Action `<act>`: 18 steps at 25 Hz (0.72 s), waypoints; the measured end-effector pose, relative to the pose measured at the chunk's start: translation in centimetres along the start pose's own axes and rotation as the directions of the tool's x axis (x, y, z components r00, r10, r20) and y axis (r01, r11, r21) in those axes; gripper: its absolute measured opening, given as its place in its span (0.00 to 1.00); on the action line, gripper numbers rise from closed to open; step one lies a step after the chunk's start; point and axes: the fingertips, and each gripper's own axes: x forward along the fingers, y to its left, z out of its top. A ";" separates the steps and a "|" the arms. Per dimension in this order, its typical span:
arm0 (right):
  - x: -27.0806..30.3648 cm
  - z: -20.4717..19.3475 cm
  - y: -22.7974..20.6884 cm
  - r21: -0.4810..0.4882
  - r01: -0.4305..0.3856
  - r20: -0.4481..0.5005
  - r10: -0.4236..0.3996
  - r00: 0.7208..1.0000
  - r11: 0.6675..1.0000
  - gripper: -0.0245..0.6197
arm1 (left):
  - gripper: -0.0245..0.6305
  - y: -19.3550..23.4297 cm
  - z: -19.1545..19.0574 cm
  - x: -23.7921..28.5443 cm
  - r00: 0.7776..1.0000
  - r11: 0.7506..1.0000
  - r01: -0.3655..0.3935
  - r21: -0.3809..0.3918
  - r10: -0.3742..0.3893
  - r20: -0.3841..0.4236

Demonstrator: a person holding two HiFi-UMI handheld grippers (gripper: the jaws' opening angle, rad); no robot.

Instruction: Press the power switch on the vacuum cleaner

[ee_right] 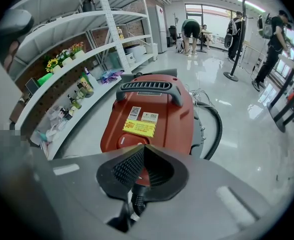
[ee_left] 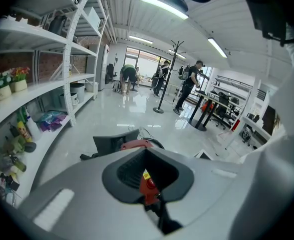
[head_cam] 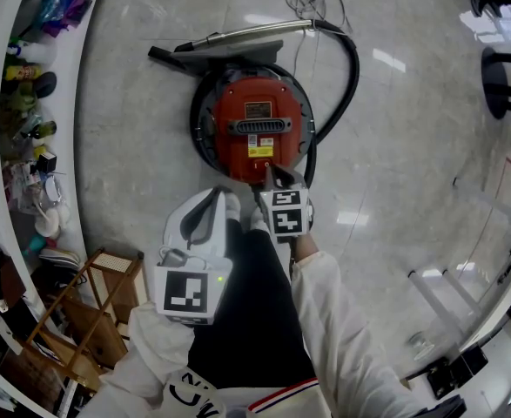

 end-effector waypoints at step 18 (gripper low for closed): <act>-1.4 1.0 -0.1 0.008 0.005 0.016 -0.006 1.000 1.000 0.04 | 0.04 0.0 0.2 -0.9 1.000 1.000 -0.010 0.003 0.010 0.011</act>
